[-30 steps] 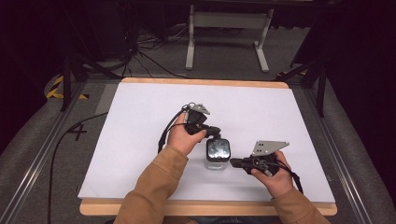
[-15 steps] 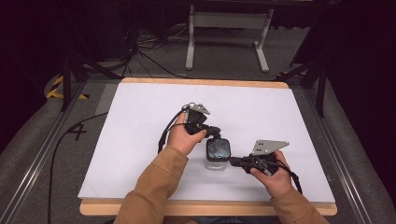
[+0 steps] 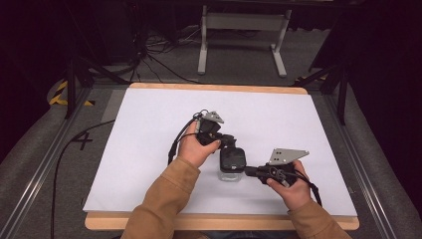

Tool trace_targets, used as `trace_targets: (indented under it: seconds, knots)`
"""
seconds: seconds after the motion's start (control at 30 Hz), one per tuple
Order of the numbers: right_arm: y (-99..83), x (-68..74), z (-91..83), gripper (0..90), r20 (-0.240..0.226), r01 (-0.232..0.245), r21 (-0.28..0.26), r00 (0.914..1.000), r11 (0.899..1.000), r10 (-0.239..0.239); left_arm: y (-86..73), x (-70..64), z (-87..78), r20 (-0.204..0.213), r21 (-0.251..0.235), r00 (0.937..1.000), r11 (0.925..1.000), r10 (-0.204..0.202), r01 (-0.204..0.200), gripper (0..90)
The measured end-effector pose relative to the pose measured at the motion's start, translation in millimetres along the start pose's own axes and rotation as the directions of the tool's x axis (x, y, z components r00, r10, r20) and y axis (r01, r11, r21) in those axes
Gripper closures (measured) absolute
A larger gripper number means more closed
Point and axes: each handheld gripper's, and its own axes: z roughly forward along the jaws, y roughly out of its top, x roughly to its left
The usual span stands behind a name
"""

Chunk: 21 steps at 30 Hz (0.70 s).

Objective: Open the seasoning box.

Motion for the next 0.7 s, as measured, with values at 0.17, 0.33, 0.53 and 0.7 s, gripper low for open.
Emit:
trace_targets:
  seconds: [0.17,0.33,0.53,0.7]
  knots:
    - [3.4,-1.5,-0.9,90.0,-0.003,0.008,-0.012,1.0,1.0,-0.008,0.9,-8.4,-19.6,0.003,-0.022,0.9998,0.9995,0.021,-0.021,79.3]
    - [8.3,-3.6,-3.1,90.0,-0.001,0.019,-0.026,0.9998,0.999,-0.019,-0.4,-20.0,-40.9,0.046,-0.014,0.9988,0.9998,0.018,-0.017,82.0]
    - [17.2,-10.2,-6.1,90.0,-0.003,0.022,-0.056,0.9998,0.998,-0.022,-3.2,-40.1,-58.7,0.077,0.029,0.9958,0.9983,0.048,-0.051,86.6]
    - [22.4,-13.1,-6.2,90.0,-0.005,0.02,-0.073,0.9998,0.997,-0.02,-6.6,-56.2,-58.0,0.13,0.136,0.9889,0.9868,0.071,-0.088,86.3]
